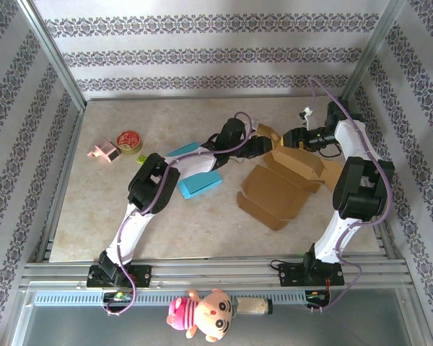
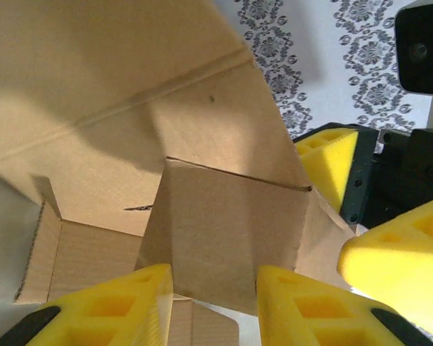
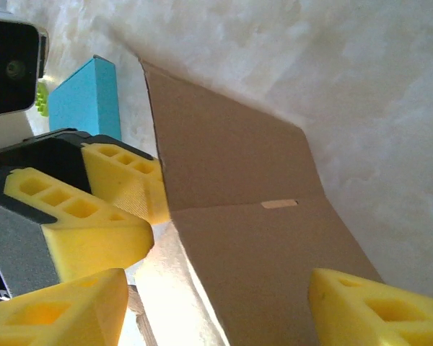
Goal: Fold the paper box
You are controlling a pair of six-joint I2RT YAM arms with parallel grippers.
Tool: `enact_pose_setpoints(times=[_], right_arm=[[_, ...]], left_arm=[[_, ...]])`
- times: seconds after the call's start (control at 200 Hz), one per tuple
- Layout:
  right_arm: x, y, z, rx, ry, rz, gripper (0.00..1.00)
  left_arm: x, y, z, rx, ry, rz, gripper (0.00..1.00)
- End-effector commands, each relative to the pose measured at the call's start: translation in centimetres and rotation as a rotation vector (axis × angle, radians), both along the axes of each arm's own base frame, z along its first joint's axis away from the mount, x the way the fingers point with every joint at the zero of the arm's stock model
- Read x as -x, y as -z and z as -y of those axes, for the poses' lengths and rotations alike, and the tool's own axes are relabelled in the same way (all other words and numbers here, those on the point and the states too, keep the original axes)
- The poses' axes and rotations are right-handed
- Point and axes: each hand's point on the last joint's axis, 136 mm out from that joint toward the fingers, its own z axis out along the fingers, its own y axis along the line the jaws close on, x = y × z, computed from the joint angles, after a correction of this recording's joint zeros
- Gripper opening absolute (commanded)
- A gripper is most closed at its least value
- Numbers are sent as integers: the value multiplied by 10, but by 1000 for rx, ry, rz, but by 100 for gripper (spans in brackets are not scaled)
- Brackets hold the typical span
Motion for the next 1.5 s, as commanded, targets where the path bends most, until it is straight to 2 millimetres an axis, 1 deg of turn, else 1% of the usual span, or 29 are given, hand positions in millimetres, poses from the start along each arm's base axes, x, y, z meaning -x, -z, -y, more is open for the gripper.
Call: enact_pose_setpoints(times=[0.0, 0.14, 0.225, 0.35, 0.405, 0.45, 0.53, 0.615, 0.665, 0.74, 0.894, 1.059, 1.124, 1.194, 1.274, 1.349, 1.434, 1.494], right_arm=[[-4, -2, 1, -11, 5, -6, 67], [-4, -2, 1, -14, 5, -8, 66], [-4, -1, 1, -12, 7, -11, 66], [-4, 1, 2, -13, 10, -17, 66], [-4, 2, 2, -12, 13, -20, 65], [-4, 1, 2, -12, 12, -19, 65], [-3, 0, 2, -7, 15, -16, 65], [-4, 0, 4, 2, 21, -18, 64], [-4, 0, 4, 3, 23, -20, 63], [-4, 1, 5, 6, 26, -21, 63], [-4, 4, 5, 7, 28, -30, 62], [-5, 5, 6, 10, 32, -32, 62], [-5, 5, 6, 9, 32, -32, 62], [-6, 5, 5, 4, 34, -35, 62], [-5, 6, 5, 3, 35, -37, 61], [-5, 6, 5, 5, 34, -37, 61], [-5, 5, 6, 10, 34, -35, 61], [-5, 5, 5, 8, 35, -35, 61]], left_arm=[[3, -55, 18, 203, 40, 24, 35], [1, -61, 21, 334, 37, -39, 35], [-2, -63, 20, 407, 25, -84, 35], [-3, -57, 18, 411, 9, -116, 35], [-5, -54, 12, 409, -9, -109, 35], [-10, -54, 4, 389, -26, -90, 36], [-19, -42, -13, 254, -68, -43, 36], [-21, -29, -18, 102, -68, -9, 34], [-22, -20, -17, 56, -64, -10, 30], [-24, -11, -16, 50, -70, -30, 24], [-21, -4, 1, 95, -23, -70, 22], [-7, -9, 25, 127, 32, -87, 22], [-3, -9, 30, 145, 34, -99, 20], [-3, -7, 32, 171, 11, -131, 18], [-8, -3, 28, 242, -41, -197, 15], [-10, -9, 28, 313, -54, -232, 15], [-9, -17, 28, 343, -51, -235, 15], [-10, -25, 27, 379, -57, -245, 18]])
